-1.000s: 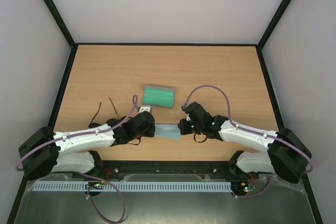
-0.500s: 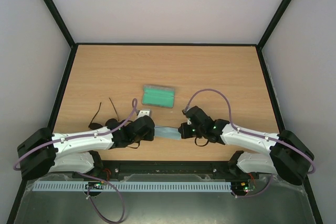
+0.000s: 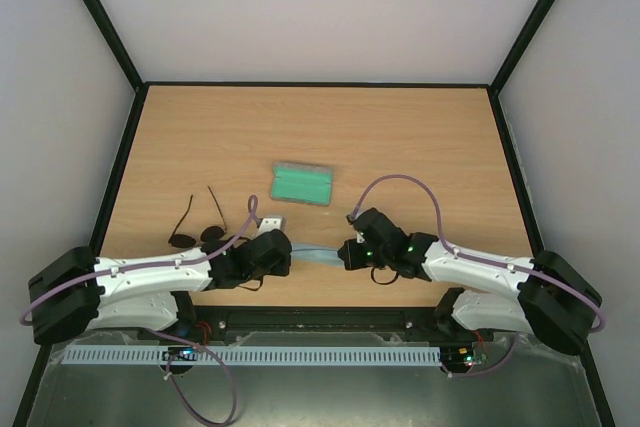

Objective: Organize the sunglasses
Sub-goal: Fold the glasses cleaning cloth at the center of the board.

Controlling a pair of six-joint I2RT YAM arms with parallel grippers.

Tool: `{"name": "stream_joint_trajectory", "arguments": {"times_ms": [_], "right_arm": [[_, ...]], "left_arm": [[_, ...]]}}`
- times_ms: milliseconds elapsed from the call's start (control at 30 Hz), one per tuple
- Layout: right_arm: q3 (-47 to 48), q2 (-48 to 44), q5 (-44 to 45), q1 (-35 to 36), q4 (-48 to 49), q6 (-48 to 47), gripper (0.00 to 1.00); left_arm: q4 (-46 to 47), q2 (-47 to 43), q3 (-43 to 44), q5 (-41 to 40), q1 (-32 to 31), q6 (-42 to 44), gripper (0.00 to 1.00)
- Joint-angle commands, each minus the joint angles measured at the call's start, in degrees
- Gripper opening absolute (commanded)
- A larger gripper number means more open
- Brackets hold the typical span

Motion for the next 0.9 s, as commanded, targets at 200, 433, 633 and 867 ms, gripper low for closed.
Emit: {"name": "stream_joint_trajectory", "arguments": {"times_ms": [200, 433, 633, 867], "right_arm": [[-1.07, -2.75, 0.80, 0.86, 0.18, 1.04, 0.01], [-1.70, -3.11, 0.79, 0.85, 0.39, 1.19, 0.01], [-2.08, -3.00, 0.70, 0.88, 0.81, 1.31, 0.01], [-1.93, -2.10, 0.91, 0.90, 1.04, 0.99, 0.01]], "left_arm": [[-2.47, -2.68, -0.66, -1.71, -0.51, -1.26, 0.02], [-2.14, -2.32, -0.67, -1.58, -0.79, -1.32, 0.02], [-1.86, -2.20, -0.79, -1.43, -1.51, -1.92, 0.02], [-0.80, -1.13, -0.84, -1.35, -2.39, -2.68, 0.02]]}}
